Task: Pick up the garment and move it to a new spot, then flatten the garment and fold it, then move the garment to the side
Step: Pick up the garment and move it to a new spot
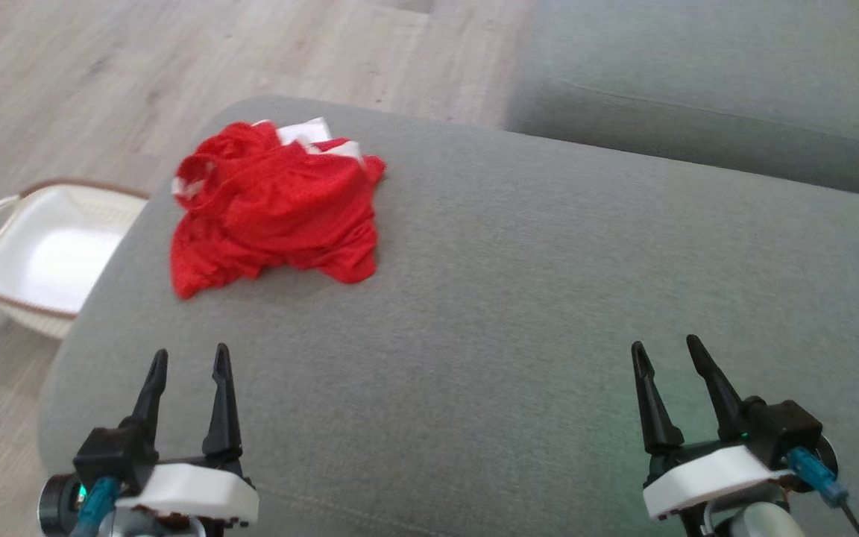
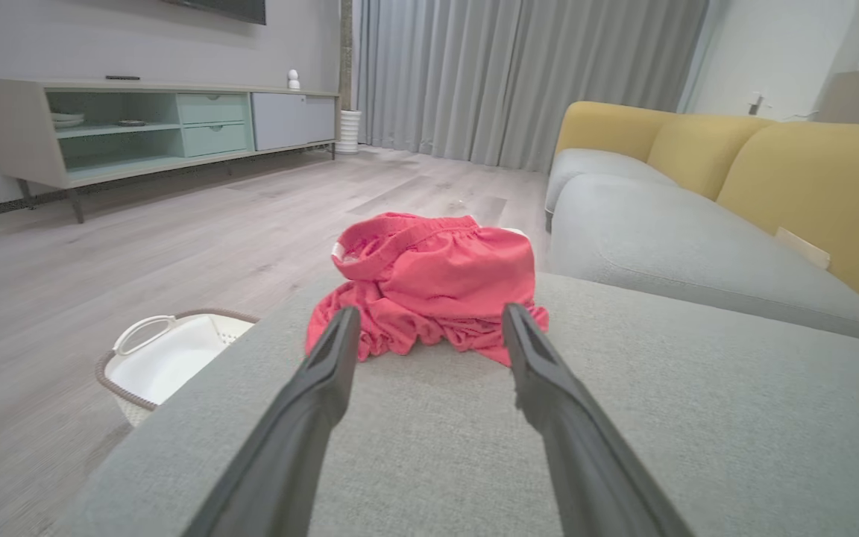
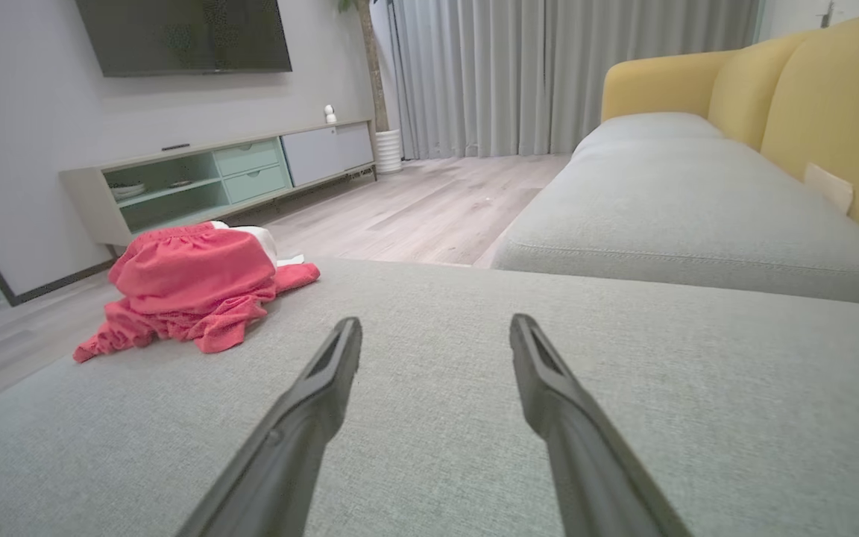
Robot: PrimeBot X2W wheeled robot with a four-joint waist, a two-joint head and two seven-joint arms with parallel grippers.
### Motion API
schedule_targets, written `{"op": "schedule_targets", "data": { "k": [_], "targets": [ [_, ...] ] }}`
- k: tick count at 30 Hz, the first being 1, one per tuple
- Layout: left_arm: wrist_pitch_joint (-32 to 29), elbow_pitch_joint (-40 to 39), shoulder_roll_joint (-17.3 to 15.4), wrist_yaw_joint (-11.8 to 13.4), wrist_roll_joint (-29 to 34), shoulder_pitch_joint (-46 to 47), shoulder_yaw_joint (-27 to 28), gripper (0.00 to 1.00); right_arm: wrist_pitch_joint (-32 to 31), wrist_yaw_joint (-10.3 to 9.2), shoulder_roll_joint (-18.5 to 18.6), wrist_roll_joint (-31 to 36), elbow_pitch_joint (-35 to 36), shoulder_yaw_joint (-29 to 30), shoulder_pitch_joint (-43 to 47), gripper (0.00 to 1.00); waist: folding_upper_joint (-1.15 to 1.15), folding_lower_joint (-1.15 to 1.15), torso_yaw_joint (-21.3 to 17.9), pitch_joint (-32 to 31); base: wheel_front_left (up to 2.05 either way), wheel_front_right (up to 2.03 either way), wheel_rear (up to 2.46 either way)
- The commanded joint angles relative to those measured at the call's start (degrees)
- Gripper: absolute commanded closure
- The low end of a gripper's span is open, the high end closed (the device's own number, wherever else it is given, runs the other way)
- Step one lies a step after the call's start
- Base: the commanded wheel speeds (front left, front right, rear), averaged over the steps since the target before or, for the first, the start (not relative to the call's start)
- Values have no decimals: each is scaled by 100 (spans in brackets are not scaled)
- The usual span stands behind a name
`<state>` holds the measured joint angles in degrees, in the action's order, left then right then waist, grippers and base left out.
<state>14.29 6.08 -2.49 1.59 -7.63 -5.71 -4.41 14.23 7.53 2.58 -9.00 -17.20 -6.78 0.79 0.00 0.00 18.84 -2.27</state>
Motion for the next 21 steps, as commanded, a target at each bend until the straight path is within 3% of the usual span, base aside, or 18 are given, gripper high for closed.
{"op": "schedule_targets", "data": {
  "k": [1, 11, 21],
  "targets": [
    [71, -226, -39, 36, 44, 211, 228, 0, 77, -4, 30, 22, 151, -105, -167, 0, 0, 0, 270, 41, 0, 0, 0],
    [71, -241, -39, -19, 164, 197, 306, 0, 77, -4, 30, 142, 100, -30, -173, 0, 0, 0, 747, 136, 0, 0, 0],
    [71, -562, -98, -115, 377, 620, 620, 0, 77, -4, 30, 303, 123, 6, -225, 0, 0, 0, 486, 539, 0, 0, 0]
  ]
}}
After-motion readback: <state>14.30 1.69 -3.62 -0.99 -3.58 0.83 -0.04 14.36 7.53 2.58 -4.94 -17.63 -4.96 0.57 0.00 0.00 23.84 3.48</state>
